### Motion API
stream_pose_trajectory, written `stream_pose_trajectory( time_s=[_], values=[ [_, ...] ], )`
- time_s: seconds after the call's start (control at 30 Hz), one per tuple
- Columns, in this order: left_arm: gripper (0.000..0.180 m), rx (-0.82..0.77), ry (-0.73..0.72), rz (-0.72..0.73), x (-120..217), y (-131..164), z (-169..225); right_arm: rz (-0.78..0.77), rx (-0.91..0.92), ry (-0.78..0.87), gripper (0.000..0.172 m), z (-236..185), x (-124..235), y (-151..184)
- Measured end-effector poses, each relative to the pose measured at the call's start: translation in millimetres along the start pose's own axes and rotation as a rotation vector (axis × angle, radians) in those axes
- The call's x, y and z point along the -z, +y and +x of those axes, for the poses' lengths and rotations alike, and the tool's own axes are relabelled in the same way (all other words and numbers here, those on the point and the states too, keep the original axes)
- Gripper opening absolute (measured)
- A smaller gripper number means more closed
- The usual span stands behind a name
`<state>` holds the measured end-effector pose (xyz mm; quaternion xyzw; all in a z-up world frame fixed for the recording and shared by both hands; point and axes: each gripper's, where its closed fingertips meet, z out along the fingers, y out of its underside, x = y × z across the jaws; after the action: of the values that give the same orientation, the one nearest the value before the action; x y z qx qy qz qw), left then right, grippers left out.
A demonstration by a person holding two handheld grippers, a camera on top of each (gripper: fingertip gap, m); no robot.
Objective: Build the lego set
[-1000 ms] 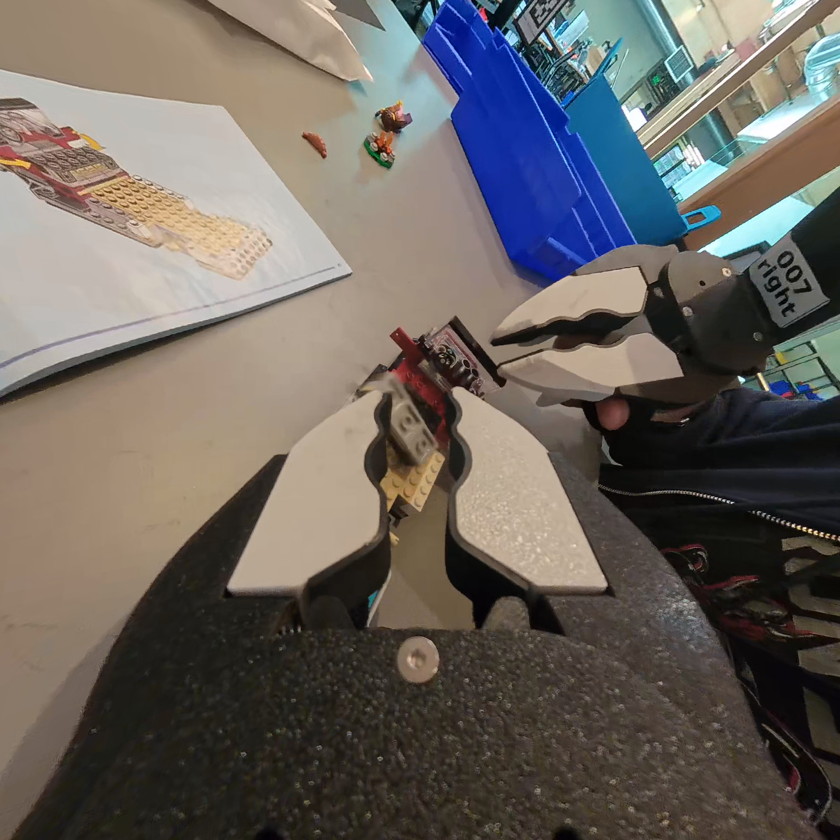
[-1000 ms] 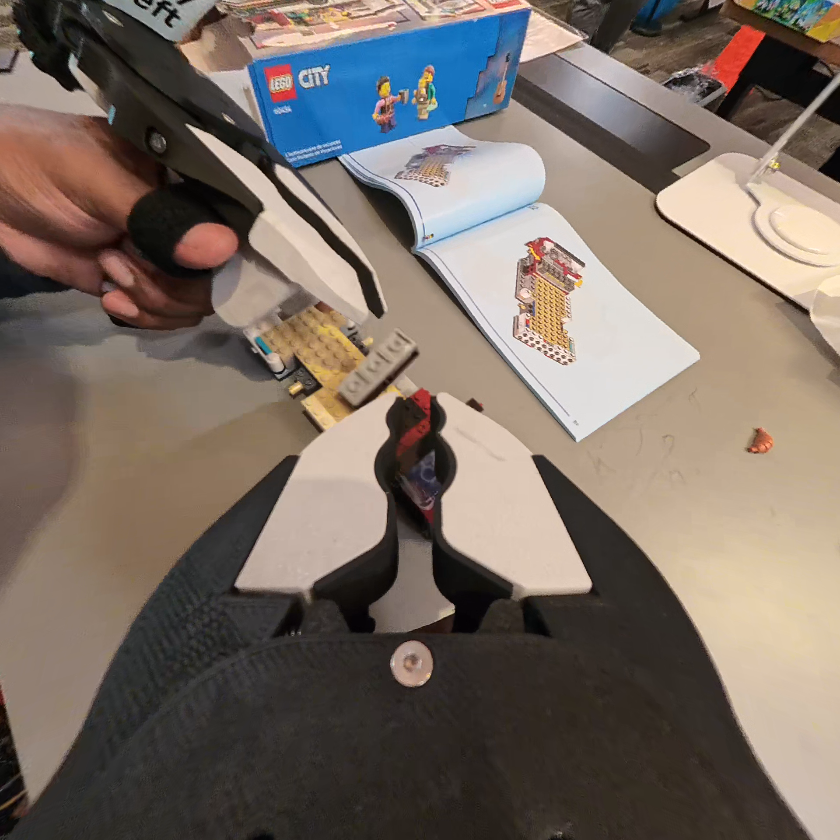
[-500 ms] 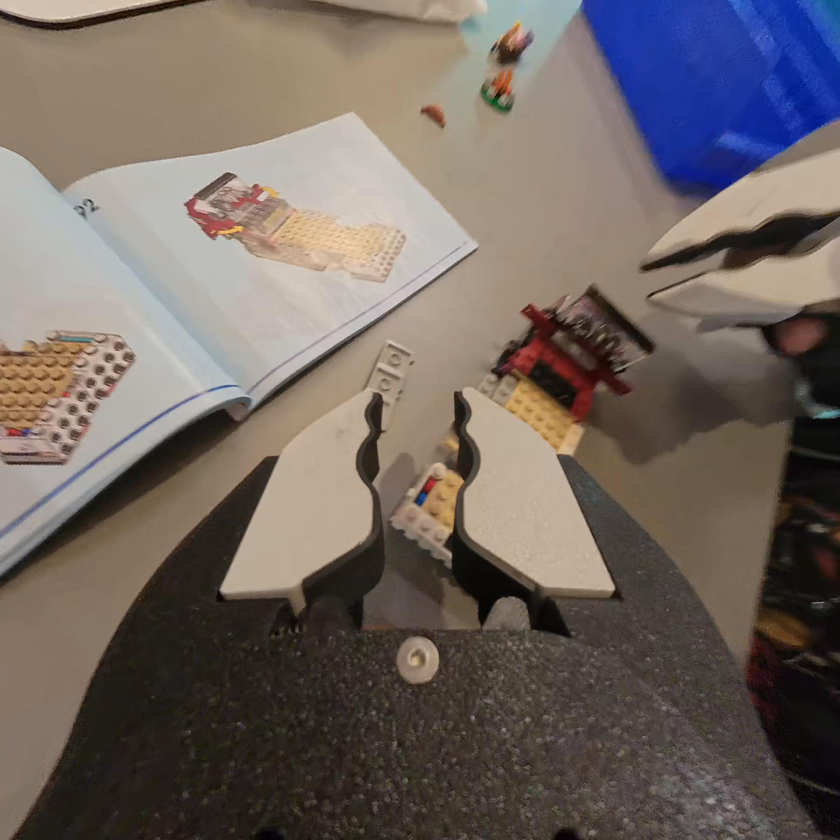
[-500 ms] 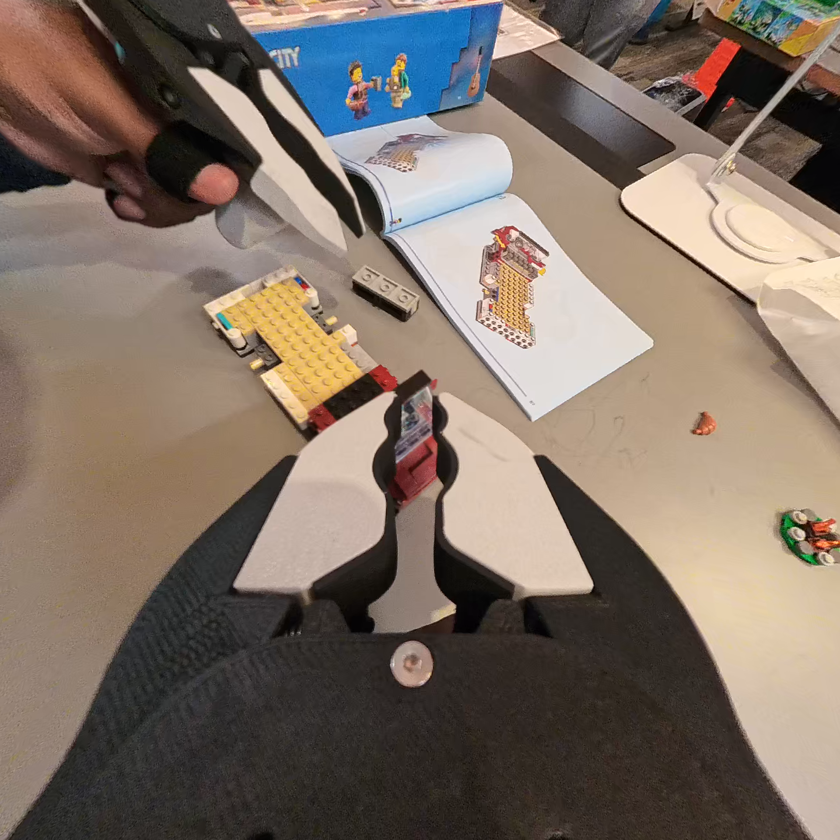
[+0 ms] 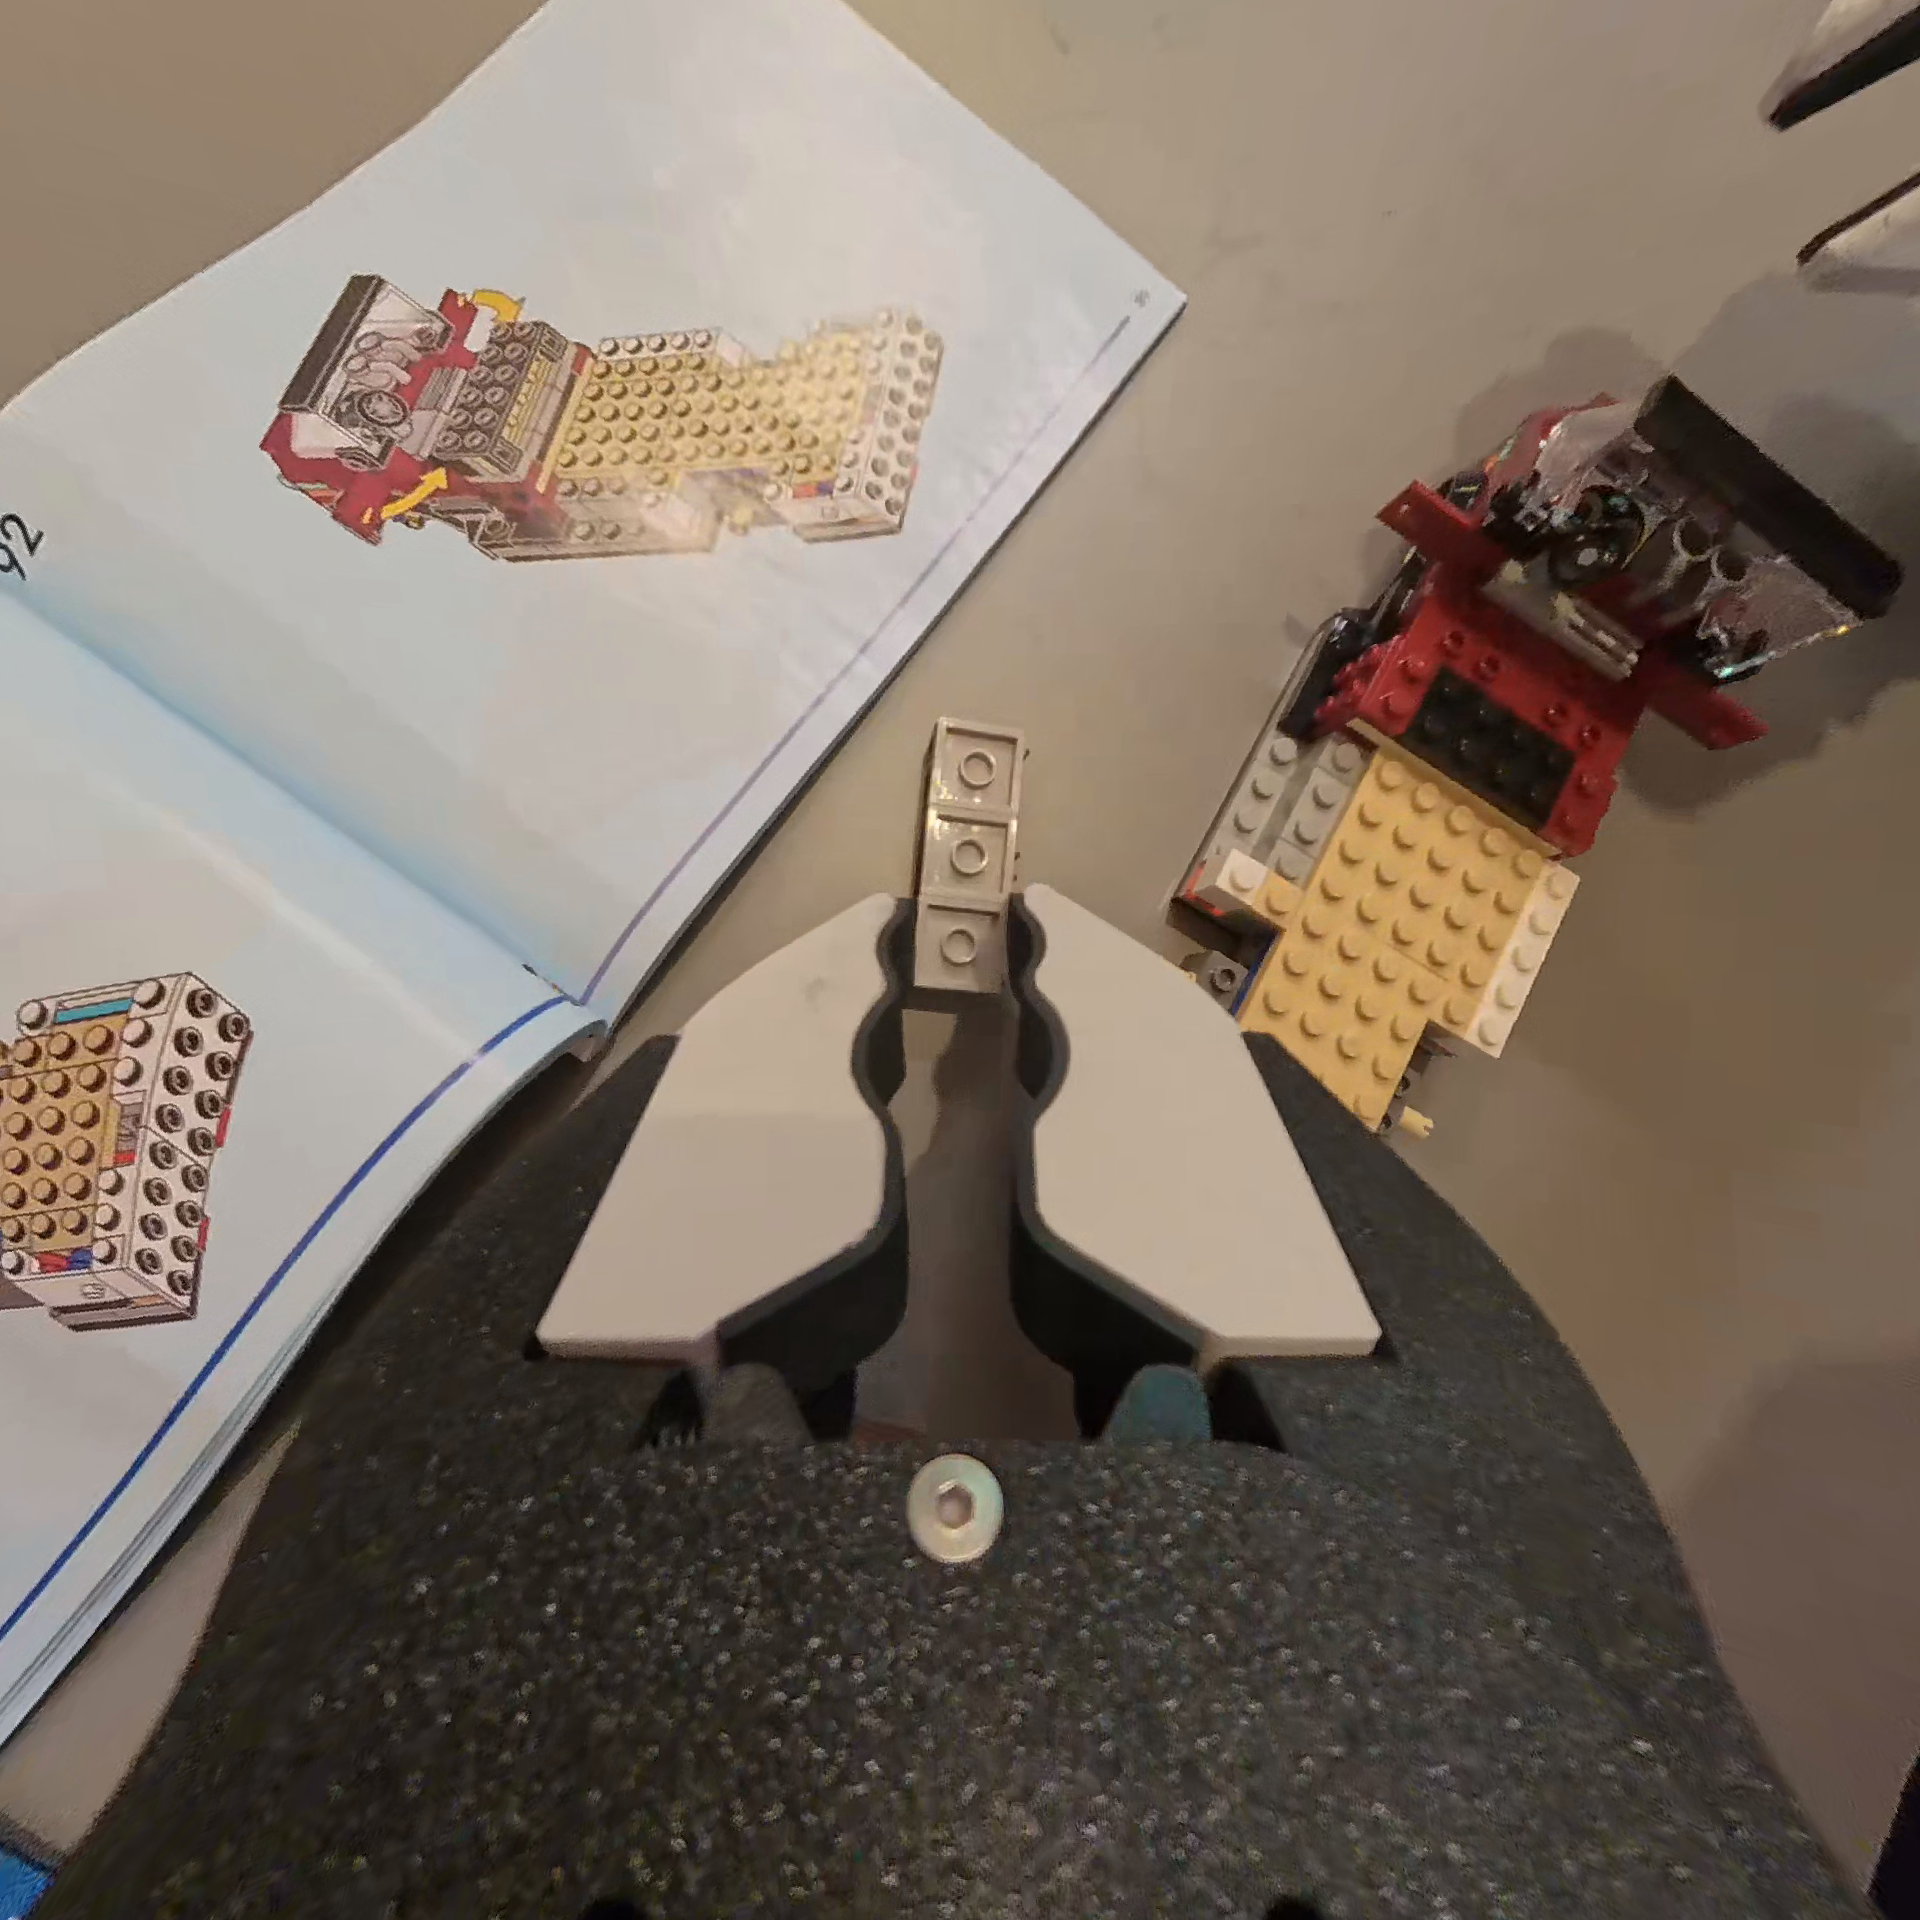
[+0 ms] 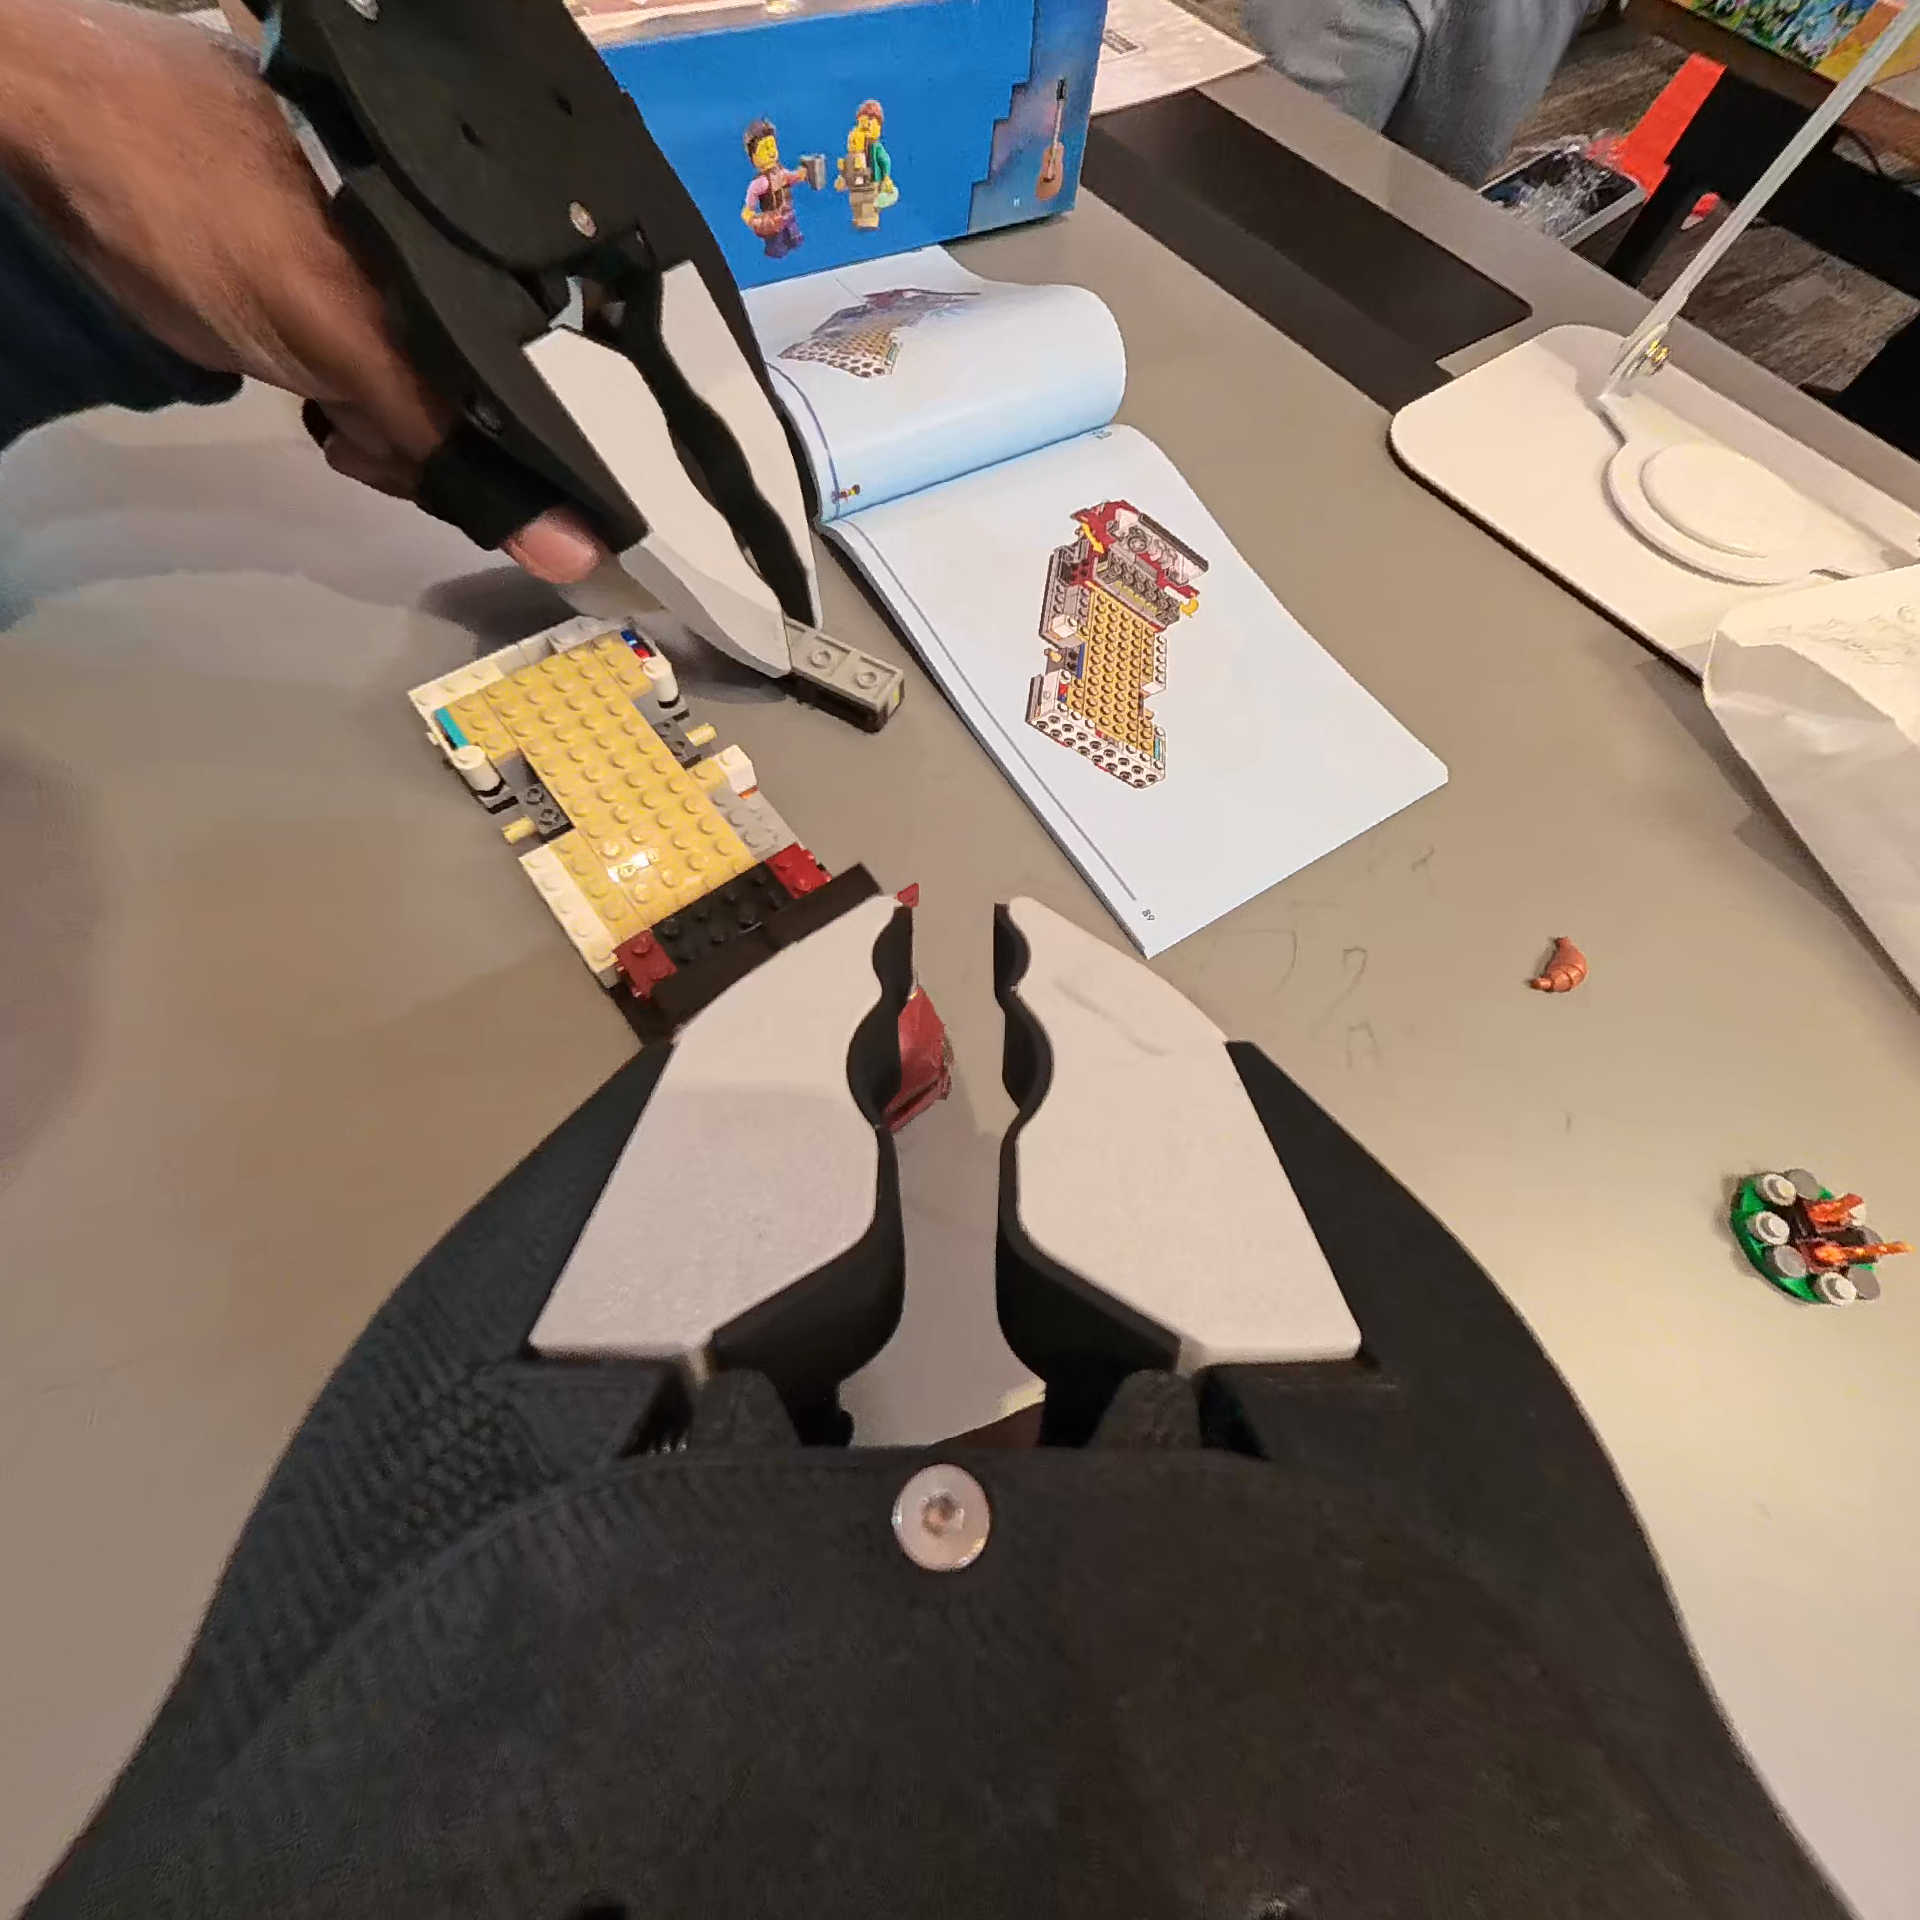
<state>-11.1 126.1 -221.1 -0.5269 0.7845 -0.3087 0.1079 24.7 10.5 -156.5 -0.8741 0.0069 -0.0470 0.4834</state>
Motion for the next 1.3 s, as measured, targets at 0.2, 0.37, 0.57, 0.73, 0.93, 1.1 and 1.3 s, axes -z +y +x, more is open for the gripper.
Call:
stream_pose_trajectory(
  time_s=[0.2,0.37,0.57,0.73,0.93,1.1,1.3],
  values=[
    [0.016,0.075,0.038,0.030,1.6,-1.9,-1.8,0.007,-0.002,0.005,0.015,2.7,1.3,-1.4],
    [0.016,0.241,0.178,0.167,13.9,-14.5,1.8,0.021,0.014,0.011,0.015,1.8,3.7,-7.5],
    [0.016,0.502,0.473,0.453,46.1,-42.3,23.8,0.059,0.074,0.007,0.018,-3.3,1.3,-24.0],
    [0.016,0.644,0.642,0.598,60.6,-53.3,50.3,0.089,0.156,-0.021,0.024,-15.7,-4.7,-38.6],
    [0.016,0.692,0.487,0.600,49.2,-52.5,68.8,0.074,0.239,-0.030,0.036,-34.4,-10.1,-41.4],
    [0.016,0.639,0.369,0.583,39.5,-56.6,86.0,0.066,0.279,-0.046,0.056,-47.3,-13.0,-37.8],
    [0.016,0.655,0.366,0.607,35.5,-58.5,88.6,0.067,0.294,-0.024,0.062,-47.3,-15.0,-35.5]
  ],
)
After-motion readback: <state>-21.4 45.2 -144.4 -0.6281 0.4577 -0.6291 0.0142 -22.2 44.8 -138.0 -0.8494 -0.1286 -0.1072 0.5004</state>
